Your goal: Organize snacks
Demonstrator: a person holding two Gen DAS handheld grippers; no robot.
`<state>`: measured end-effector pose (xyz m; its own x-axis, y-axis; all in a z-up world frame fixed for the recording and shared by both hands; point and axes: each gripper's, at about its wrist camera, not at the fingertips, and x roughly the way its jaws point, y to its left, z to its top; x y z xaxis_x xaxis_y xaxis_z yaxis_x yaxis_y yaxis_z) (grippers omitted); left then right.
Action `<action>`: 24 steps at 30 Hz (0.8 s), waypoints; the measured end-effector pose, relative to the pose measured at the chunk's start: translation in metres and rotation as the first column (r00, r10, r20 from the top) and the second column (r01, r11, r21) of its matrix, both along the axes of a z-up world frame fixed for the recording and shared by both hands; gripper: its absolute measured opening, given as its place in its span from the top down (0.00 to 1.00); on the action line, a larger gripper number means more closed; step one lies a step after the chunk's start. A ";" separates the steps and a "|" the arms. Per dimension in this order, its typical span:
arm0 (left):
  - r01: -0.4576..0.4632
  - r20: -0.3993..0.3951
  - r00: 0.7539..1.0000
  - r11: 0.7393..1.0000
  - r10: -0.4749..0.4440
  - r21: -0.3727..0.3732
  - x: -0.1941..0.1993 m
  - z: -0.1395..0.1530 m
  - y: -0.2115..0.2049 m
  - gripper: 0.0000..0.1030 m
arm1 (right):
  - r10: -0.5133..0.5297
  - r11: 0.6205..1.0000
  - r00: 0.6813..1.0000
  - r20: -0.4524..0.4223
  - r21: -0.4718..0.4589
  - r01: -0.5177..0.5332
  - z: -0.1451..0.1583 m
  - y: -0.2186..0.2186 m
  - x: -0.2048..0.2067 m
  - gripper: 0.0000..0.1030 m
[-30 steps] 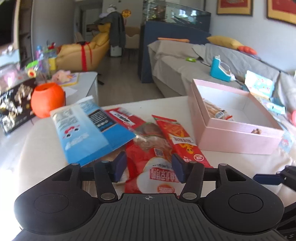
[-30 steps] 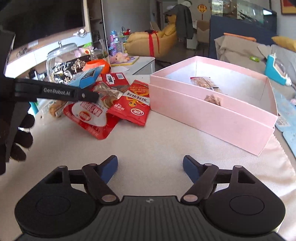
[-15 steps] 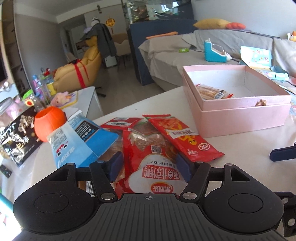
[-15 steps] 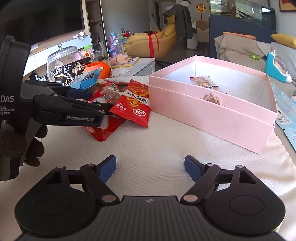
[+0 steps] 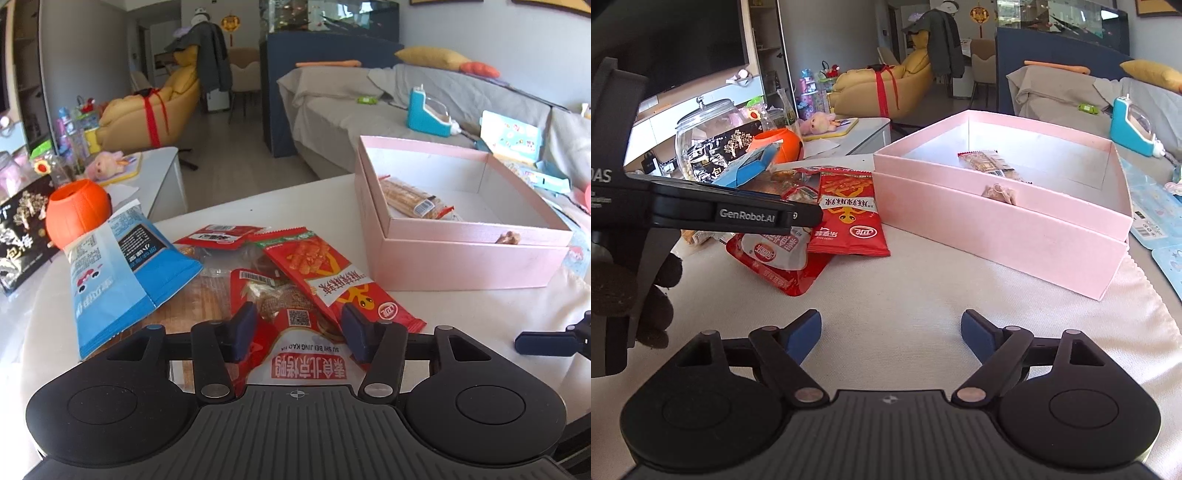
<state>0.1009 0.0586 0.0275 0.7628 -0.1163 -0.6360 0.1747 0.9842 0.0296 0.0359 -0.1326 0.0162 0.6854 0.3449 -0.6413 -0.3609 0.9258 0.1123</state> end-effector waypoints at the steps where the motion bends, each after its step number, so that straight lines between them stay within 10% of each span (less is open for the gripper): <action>1: 0.005 -0.003 1.000 1.000 -0.005 0.008 -0.001 0.000 -0.001 0.44 | -0.001 1.000 1.000 -0.001 0.003 0.001 0.000 -0.001 0.000 0.18; 9: 0.178 -0.063 0.983 0.971 -0.170 0.159 -0.015 -0.013 -0.017 0.15 | 0.002 1.000 1.000 -0.002 0.001 -0.002 0.000 0.001 0.001 0.18; 13: 0.125 -0.051 0.991 0.988 -0.121 0.087 -0.009 -0.013 -0.004 0.14 | 0.001 1.000 1.000 -0.002 0.001 -0.001 0.000 0.001 0.001 0.18; 18: 0.075 -0.044 0.996 0.996 -0.077 -0.045 -0.003 -0.014 0.016 0.26 | 0.001 1.000 1.000 -0.003 0.003 -0.001 0.000 0.001 0.002 0.17; 24: 0.047 0.033 0.998 0.996 -0.045 -0.069 -0.043 -0.002 0.032 0.80 | 0.003 1.000 1.000 -0.004 0.009 -0.003 -0.001 0.001 0.002 0.17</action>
<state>0.0577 0.0905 0.0252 0.7748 -0.1950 -0.6014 0.2200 0.9750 -0.0328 0.0382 -0.1316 0.0155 0.6819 0.3524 -0.6410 -0.3629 0.9238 0.1218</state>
